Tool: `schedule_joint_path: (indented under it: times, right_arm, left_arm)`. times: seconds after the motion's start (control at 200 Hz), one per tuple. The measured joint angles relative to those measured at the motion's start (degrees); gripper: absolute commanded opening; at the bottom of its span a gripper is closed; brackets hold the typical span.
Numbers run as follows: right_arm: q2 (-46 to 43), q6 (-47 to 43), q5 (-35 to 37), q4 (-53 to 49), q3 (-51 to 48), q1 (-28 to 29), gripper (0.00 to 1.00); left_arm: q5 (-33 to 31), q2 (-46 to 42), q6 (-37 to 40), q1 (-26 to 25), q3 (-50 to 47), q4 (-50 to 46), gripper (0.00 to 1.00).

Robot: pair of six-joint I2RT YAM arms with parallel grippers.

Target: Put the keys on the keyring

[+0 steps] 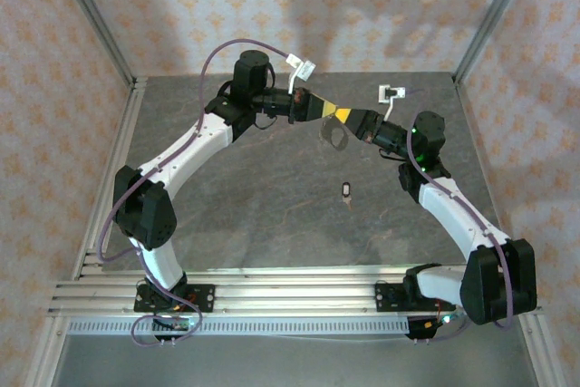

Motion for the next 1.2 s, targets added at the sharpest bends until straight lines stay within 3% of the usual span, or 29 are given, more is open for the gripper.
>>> schedule_joint_path:
  times: [0.145, 0.315, 0.455, 0.781, 0.951, 1.201]
  right_arm:
    - [0.0, 1.7, 0.9, 1.2, 0.0, 0.2, 0.00]
    - [-0.8, 4.3, 6.4, 2.8, -2.4, 0.9, 0.00]
    - [-3.2, 5.7, 12.8, 2.7, -4.5, 1.7, 0.00]
    - [-6.5, 8.3, 25.3, 2.7, -7.1, 5.3, 0.00]
    - [-6.5, 9.9, 28.4, 2.7, -8.1, 6.0, 0.00]
    - [-6.4, 10.6, 29.7, 2.8, -8.1, 6.8, 0.00]
  left_arm:
    - [-0.1, 0.0, -0.1, 0.1, 0.2, -0.1, 0.00]
    - [-4.6, -0.9, -3.8, -0.1, -2.7, 3.6, 0.44]
    - [-14.5, -5.1, -10.8, -0.2, -10.8, 8.1, 0.56]
    - [-35.6, -14.9, -23.6, -3.0, -23.5, 19.1, 0.53]
    - [-39.4, -14.9, -25.7, -5.2, -23.6, 22.1, 0.49]
    - [-39.9, -11.8, -27.6, -6.2, -23.4, 25.1, 0.46]
